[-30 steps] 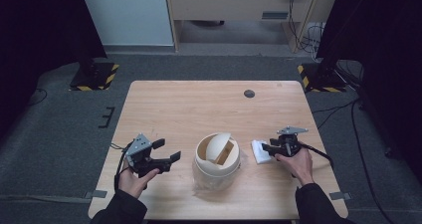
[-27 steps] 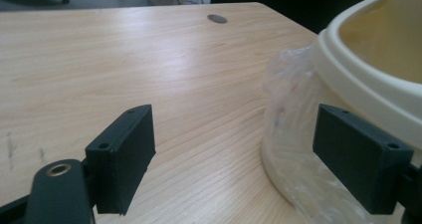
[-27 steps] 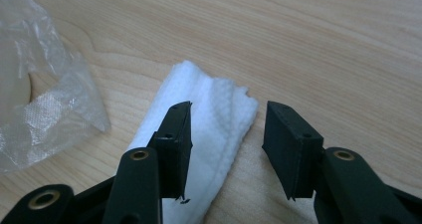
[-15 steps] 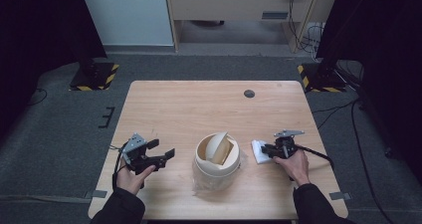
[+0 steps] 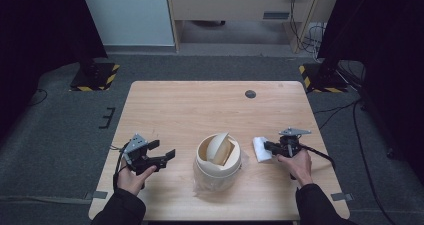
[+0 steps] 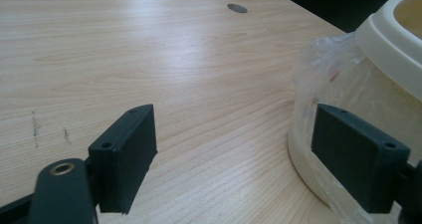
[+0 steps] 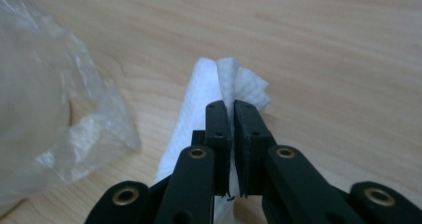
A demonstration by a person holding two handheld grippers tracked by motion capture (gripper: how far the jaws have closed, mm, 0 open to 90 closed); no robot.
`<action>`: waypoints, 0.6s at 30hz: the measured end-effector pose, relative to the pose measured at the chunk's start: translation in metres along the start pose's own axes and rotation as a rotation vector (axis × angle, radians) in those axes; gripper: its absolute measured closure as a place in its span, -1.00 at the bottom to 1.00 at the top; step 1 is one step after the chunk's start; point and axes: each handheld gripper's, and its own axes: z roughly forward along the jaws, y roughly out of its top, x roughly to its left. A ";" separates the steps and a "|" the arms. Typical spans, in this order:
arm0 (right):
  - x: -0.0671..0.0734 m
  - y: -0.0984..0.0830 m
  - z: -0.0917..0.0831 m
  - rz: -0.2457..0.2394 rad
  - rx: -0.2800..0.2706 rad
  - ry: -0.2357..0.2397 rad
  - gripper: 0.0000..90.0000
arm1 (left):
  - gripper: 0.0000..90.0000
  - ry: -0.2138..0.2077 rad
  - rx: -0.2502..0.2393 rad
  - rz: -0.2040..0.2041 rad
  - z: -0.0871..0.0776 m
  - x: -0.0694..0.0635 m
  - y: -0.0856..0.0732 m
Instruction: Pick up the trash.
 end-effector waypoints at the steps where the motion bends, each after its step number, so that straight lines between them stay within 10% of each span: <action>1: 0.000 0.002 -0.003 0.001 -0.024 0.003 0.91 | -0.61 -0.001 0.000 0.000 0.000 0.000 0.000; 18: -0.008 0.027 -0.053 0.021 -0.334 -0.008 0.92 | -0.60 -0.015 -0.022 -0.006 0.000 0.000 0.001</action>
